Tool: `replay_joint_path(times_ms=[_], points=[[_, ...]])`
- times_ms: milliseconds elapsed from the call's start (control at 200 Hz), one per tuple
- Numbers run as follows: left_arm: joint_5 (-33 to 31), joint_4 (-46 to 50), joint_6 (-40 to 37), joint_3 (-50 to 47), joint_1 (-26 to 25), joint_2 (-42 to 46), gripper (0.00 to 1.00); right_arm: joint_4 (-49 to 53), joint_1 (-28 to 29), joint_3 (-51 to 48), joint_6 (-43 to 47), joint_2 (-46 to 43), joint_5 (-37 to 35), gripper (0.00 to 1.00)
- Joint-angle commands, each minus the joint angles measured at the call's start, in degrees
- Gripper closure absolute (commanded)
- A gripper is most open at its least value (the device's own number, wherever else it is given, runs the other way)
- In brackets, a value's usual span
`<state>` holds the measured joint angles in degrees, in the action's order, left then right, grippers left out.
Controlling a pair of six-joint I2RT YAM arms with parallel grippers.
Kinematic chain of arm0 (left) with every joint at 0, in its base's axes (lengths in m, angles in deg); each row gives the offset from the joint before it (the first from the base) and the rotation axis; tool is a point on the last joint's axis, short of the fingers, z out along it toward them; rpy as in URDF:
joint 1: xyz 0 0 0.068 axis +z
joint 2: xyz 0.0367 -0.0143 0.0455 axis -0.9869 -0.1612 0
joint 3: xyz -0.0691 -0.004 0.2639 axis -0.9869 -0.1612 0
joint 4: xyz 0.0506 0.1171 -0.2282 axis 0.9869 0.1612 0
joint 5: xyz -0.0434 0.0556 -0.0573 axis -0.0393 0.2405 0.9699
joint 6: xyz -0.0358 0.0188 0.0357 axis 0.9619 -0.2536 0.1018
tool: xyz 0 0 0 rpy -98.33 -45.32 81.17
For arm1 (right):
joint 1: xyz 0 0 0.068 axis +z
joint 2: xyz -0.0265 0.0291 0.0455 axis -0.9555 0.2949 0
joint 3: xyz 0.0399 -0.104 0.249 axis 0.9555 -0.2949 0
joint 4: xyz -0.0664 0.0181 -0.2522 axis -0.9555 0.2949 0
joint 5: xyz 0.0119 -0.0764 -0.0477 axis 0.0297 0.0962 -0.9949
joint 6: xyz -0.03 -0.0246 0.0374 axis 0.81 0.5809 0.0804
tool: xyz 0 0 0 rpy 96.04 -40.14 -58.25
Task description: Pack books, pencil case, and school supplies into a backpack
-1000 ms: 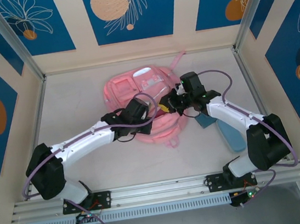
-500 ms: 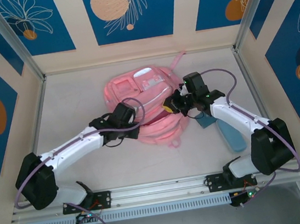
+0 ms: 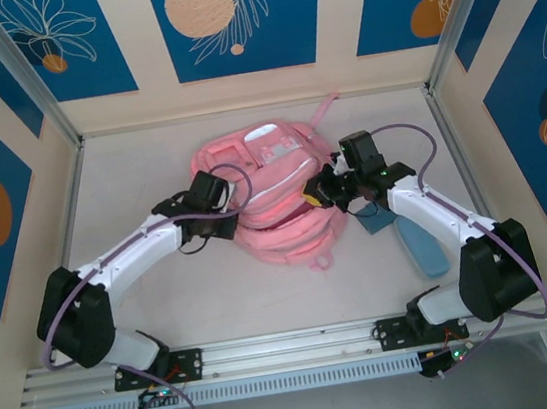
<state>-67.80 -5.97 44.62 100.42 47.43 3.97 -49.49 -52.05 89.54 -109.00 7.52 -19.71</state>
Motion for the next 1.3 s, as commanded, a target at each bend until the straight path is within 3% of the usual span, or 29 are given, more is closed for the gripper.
replay_joint_path(times_ms=[0,175,335,760,1070,1120,1175,1295], points=[[-2.8,2.0,-6.1,3.1,3.2,-1.6,1.0,4.1,-1.4,2.3,3.0,-3.2,-0.1,1.0],[1.0,2.9,-11.9,5.5,6.4,-4.4,1.0,5.5,-1.7,2.9,3.8,-3.6,-0.4,1.0],[5.7,4.1,-12.6,10.0,9.4,-8.2,1.0,8.7,-1.8,4.3,4.6,-3.0,-1.9,1.0],[4.0,-0.1,-11.0,16.0,12.5,-16.4,1.0,6.9,-2.2,4.7,5.1,-2.0,2.3,1.0],[-1.8,-2.6,-2.3,6.9,15.9,-7.3,1.0,5.1,0.1,7.3,7.2,4.6,8.9,1.0],[-1.5,-2.6,-1.1,4.9,16.6,-5.3,1.0,5.2,1.0,8.3,7.9,6.0,9.2,0.96],[-1.0,-2.6,-0.1,2.5,17.4,-3.2,0.95,6.3,1.9,9.8,9.2,7.8,9.8,0.85],[-0.5,-1.7,1.8,-1.2,17.9,1.2,0.71,11.1,2.4,12.1,12.1,9.0,7.2,0.56]])
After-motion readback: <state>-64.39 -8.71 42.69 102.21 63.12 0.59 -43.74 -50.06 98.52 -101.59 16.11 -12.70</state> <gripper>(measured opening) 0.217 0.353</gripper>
